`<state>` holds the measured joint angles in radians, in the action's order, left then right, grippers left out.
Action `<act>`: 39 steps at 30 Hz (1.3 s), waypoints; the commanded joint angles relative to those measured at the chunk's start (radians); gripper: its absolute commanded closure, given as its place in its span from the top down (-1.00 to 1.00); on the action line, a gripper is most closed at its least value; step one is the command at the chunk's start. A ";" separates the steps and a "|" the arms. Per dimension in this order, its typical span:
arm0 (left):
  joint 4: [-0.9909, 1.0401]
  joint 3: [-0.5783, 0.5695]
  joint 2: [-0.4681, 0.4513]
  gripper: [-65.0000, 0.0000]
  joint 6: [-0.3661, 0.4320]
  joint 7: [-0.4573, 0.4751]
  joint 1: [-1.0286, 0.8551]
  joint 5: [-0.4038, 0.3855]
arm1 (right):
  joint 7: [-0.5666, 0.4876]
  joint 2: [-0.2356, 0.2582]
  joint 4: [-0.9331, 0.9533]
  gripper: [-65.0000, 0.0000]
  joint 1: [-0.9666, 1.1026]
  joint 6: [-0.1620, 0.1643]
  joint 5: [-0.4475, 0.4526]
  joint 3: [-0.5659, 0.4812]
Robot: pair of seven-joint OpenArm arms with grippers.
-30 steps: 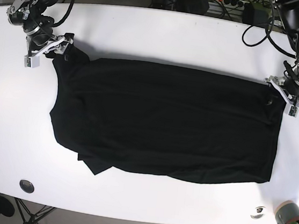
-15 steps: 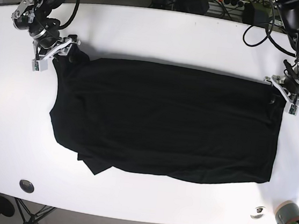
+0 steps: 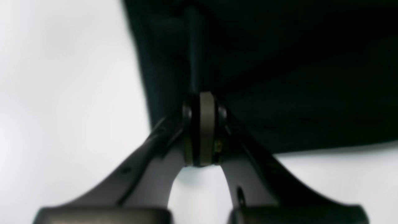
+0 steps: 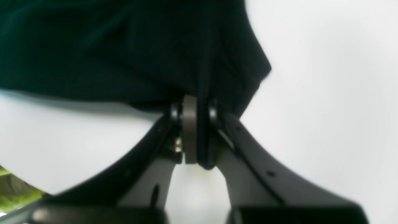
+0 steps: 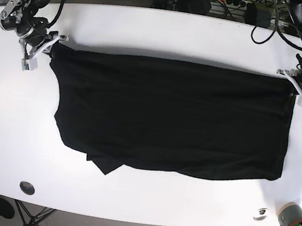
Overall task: Fold the T-shirt properly
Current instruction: 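Drag the held shirt edge with both grippers back toward the arm bases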
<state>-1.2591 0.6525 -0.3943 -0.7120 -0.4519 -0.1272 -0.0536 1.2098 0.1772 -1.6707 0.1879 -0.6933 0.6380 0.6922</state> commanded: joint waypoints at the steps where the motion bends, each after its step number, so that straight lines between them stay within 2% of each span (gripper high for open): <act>1: -0.024 0.028 -0.030 -1.00 0.014 -0.009 0.010 -0.004 | 0.000 0.029 -0.047 -0.91 0.002 -0.005 0.009 0.004; 5: -0.034 0.082 -0.030 -1.00 0.014 -0.061 -0.004 -0.004 | 0.055 0.052 -0.067 -0.92 0.037 -0.005 0.015 0.010; 12: -0.170 0.123 -0.024 -1.00 0.014 -0.149 -0.088 -0.004 | 0.058 0.075 -0.134 -0.92 0.135 -0.005 0.090 0.011; 23: -0.276 0.126 0.010 -1.00 0.014 -0.160 -0.220 -0.005 | 0.057 0.081 -0.148 -0.92 0.244 -0.005 0.099 0.011; 26: -0.273 0.128 0.010 -1.00 0.014 -0.160 -0.239 -0.005 | 0.057 0.100 -0.148 -0.91 0.264 -0.005 0.099 0.011; 29: -0.279 0.128 0.010 -0.76 0.014 -0.160 -0.253 -0.005 | 0.057 0.103 -0.148 -0.70 0.272 -0.005 0.098 0.013; 31: -0.279 0.128 0.010 -0.55 0.014 -0.160 -0.253 -0.007 | 0.055 0.106 -0.150 -0.42 0.279 -0.005 0.098 0.013; 34: -0.284 0.128 0.011 -0.34 0.014 -0.160 -0.253 -0.007 | 0.055 0.101 -0.156 0.04 0.284 -0.005 0.101 0.014; 36: -0.304 0.128 0.011 -0.31 0.014 -0.160 -0.251 -0.009 | 0.055 0.098 -0.184 0.27 0.284 -0.005 0.101 0.039; 39: -0.339 0.128 0.011 -0.31 0.014 -0.160 -0.249 -0.030 | 0.055 0.074 -0.231 0.36 0.285 -0.005 0.101 0.063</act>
<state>-1.5578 0.7681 -0.3580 -0.7074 -0.6289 -0.3798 -0.0578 1.2835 0.2485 -1.8534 0.4694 -0.6987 0.7261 0.7364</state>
